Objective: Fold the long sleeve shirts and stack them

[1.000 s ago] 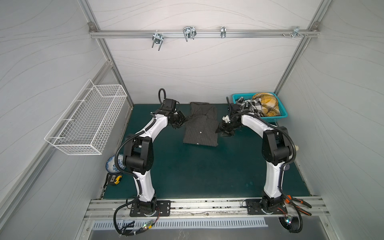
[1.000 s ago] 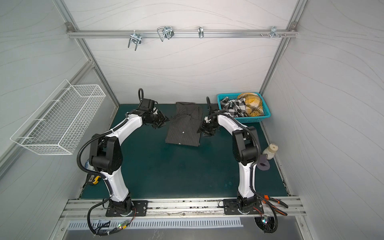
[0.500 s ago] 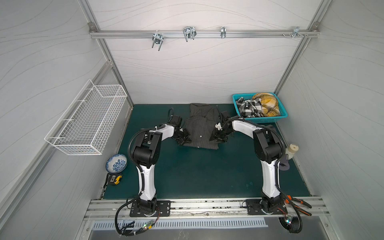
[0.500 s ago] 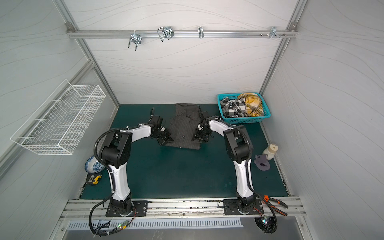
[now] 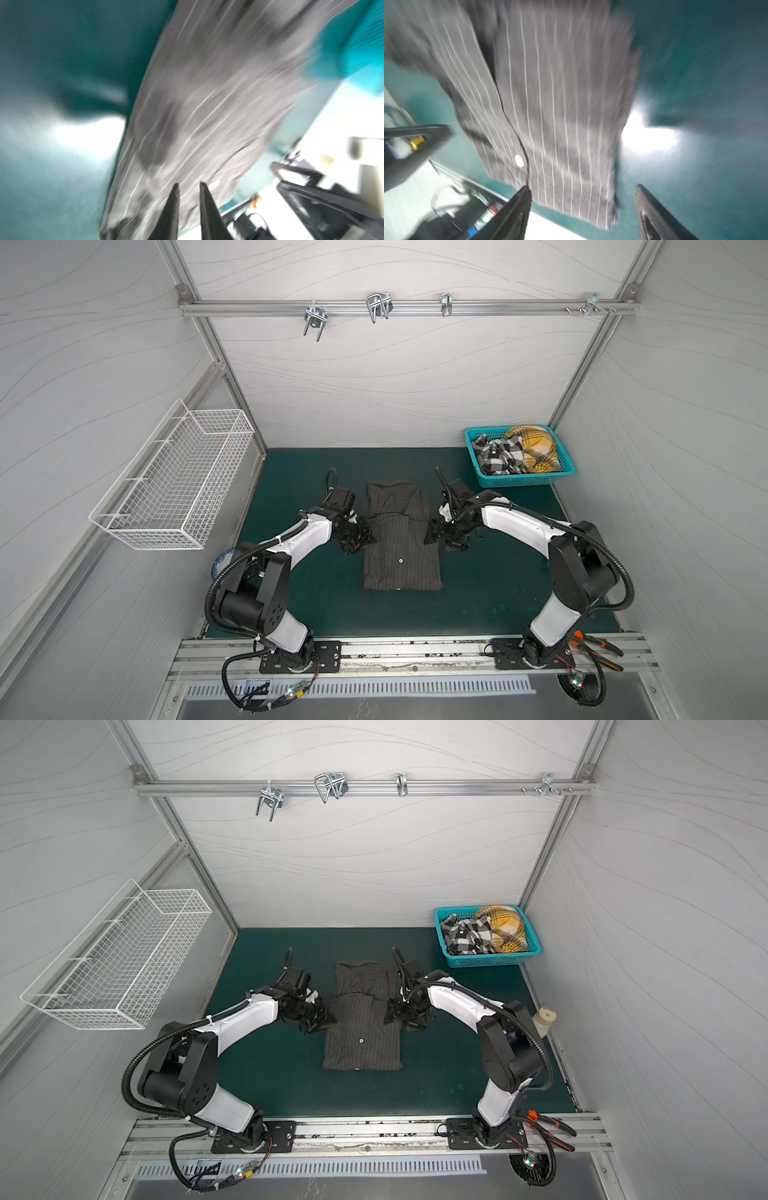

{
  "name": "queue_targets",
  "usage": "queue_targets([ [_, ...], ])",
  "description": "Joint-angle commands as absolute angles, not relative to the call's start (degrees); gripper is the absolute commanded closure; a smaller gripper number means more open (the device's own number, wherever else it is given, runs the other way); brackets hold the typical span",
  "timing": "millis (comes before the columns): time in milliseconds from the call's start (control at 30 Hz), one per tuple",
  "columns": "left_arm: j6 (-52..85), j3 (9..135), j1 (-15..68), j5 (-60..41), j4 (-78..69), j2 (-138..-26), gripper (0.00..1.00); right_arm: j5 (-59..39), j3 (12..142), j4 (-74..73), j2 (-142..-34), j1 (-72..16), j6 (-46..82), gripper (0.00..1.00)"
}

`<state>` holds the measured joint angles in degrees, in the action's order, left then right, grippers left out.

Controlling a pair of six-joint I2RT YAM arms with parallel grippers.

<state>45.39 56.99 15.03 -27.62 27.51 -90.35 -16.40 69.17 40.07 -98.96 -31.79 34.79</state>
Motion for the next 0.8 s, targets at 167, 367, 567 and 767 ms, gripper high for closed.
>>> queue_targets([
  [167, 42.38, 69.12, 13.11, -31.12, 25.21, -107.76, 0.86, -18.59, 76.09, 34.86, -112.28, -28.39, 30.74, 0.25],
  [367, 43.45, 68.12, 12.02, -29.81, 24.78, -111.46, 0.90, -22.32, 77.11, 30.58, -115.60, -28.39, 31.57, 0.43],
  [567, 41.76, 68.27, 11.97, -28.48, 26.30, -109.09, 0.89, -20.99, 76.30, 31.15, -113.69, -28.91, 31.39, 0.72],
  [767, 41.12, 67.60, 11.98, -28.20, 26.74, -107.51, 0.89, -16.36, 78.23, 35.81, -111.01, -31.10, 31.42, 0.82],
])
